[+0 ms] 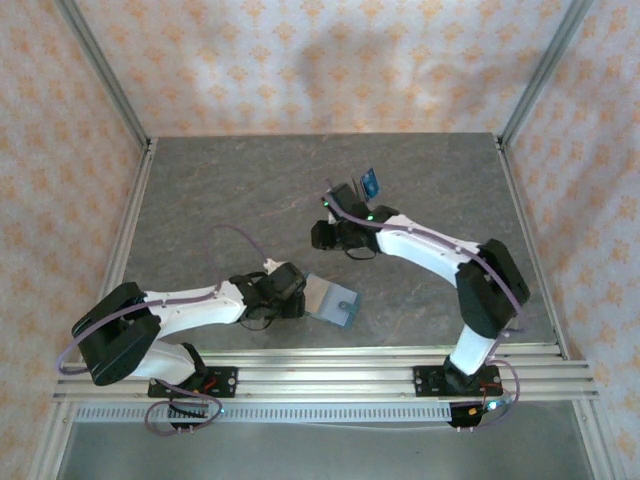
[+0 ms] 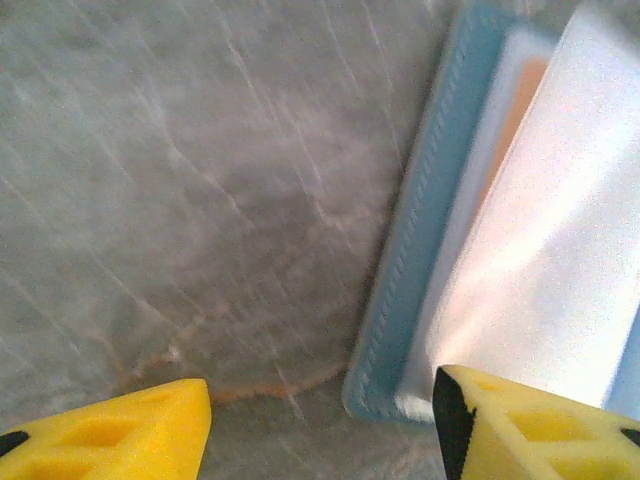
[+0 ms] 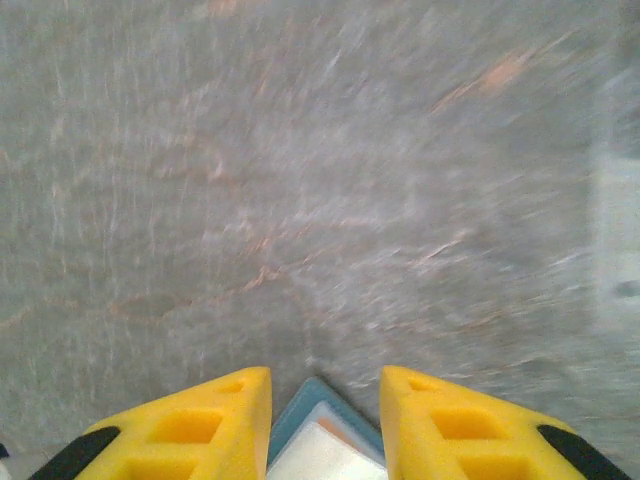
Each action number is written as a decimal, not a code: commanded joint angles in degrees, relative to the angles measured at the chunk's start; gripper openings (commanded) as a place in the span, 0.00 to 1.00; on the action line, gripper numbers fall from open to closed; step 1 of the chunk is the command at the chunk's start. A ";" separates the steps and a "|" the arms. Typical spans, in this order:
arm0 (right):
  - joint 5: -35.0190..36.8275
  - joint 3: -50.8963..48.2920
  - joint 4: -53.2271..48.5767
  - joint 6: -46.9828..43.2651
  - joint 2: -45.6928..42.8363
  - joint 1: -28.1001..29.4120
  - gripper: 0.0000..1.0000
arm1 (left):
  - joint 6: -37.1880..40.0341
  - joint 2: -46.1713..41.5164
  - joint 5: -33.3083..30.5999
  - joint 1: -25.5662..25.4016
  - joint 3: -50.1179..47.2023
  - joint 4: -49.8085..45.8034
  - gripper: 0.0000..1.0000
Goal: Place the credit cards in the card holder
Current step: Flip over the card slot in the card holder, then pick up the credit card from the storage box, then rotate the card holder at the center of the table.
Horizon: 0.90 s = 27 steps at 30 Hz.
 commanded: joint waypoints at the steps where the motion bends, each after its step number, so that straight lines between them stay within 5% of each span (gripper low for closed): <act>1: 4.96 -0.35 -5.18 -2.88 -3.09 -4.11 0.32 | 2.23 -3.02 -0.05 1.71 -0.54 1.90 0.62; 9: 8.96 4.34 -10.03 -6.65 0.78 -9.27 0.32 | 6.93 -0.43 3.71 2.20 5.37 0.81 0.62; 27: 16.07 14.32 -17.08 -10.62 11.50 -9.76 0.30 | 7.35 9.95 4.93 2.34 6.25 4.75 0.55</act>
